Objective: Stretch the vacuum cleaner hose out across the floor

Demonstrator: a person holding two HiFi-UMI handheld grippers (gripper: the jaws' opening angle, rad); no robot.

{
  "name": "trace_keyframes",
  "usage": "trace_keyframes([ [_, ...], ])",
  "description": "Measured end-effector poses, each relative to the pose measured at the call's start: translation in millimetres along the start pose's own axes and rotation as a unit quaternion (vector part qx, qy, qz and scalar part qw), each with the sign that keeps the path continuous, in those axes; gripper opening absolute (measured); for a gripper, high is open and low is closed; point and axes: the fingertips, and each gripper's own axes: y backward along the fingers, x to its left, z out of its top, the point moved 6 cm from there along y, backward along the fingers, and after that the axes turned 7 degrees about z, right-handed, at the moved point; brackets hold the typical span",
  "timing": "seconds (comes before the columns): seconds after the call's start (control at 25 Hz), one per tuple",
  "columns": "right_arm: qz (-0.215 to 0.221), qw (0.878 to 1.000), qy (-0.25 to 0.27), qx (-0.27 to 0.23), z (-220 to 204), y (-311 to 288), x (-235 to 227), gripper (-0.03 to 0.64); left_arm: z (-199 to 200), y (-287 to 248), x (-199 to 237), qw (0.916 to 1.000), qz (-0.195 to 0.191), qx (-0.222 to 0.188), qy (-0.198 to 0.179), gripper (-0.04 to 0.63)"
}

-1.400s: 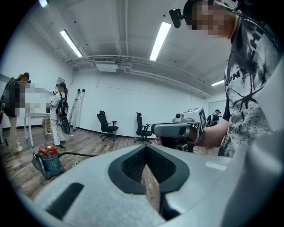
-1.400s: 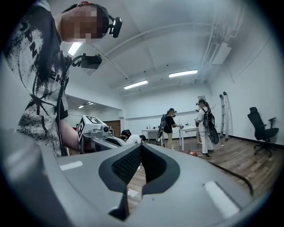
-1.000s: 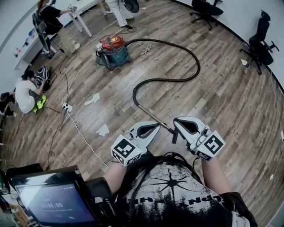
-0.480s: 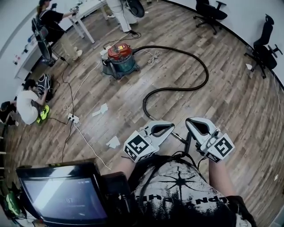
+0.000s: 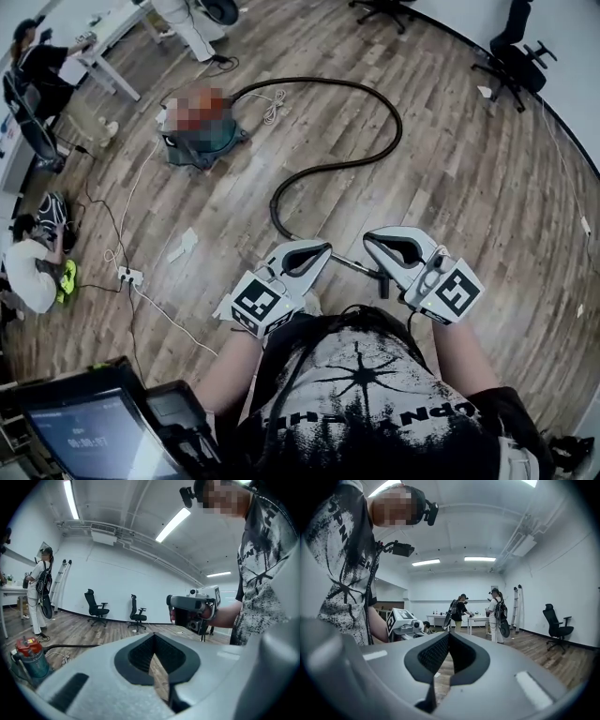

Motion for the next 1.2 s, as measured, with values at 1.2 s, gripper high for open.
trace_keyframes([
  [1.2,0.053,0.937,-0.092,0.334,-413.6,-65.4,-95.3,0.23,-189.1,-59.9,107.0,0.9962,0.083,0.026,0.01,0.002],
])
